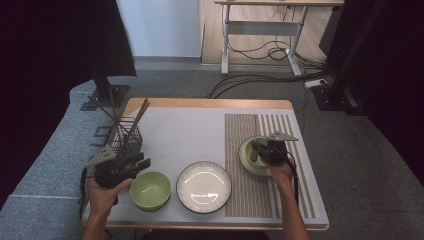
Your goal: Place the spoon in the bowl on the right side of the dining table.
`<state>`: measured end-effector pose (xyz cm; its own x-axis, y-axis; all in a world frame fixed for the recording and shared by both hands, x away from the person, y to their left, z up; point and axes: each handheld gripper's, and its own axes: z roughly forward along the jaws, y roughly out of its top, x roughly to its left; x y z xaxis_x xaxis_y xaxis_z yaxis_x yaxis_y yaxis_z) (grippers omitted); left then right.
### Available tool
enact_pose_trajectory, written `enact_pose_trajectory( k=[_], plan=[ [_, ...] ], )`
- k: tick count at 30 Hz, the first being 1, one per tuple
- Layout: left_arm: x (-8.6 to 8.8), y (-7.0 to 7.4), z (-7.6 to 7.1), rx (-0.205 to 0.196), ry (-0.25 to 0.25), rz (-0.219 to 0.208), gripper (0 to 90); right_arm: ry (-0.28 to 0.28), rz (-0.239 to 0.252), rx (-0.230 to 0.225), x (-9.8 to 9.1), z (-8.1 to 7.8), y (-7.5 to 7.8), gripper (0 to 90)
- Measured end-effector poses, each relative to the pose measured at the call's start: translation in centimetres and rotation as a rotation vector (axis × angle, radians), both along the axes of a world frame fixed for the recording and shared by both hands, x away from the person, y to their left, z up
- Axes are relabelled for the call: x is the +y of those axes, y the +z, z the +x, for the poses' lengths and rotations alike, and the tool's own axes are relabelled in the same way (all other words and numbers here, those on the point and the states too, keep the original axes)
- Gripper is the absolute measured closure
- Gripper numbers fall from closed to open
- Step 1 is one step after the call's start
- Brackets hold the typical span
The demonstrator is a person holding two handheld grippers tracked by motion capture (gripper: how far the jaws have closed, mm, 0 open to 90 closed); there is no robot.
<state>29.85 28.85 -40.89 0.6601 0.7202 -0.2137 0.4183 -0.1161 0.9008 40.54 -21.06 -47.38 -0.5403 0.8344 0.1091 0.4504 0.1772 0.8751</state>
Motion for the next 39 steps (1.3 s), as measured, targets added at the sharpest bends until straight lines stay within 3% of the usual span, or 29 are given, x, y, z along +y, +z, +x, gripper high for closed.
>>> enact_pose_trajectory(
  k=[21, 26, 31, 39],
  plan=[
    [-0.04, -0.25, 0.23, 0.007, 0.001, 0.001, 56.5, -0.006, -0.023, 0.028, -0.31, 0.37, -0.77, 88.9],
    [0.05, -0.27, 0.22, 0.006, 0.003, 0.000, 56.6, -0.014, -0.056, 0.033, -0.42, 0.42, -0.65, 88.5],
    [0.10, -0.37, 0.24, 0.011, 0.003, -0.003, 56.8, -0.021, -0.036, 0.050, -0.70, 0.58, -0.85, 87.9],
    [0.15, -0.34, 0.21, 0.010, 0.002, -0.007, 56.9, -0.026, -0.057, 0.056, -0.64, 0.68, -1.01, 86.7]
  ],
)
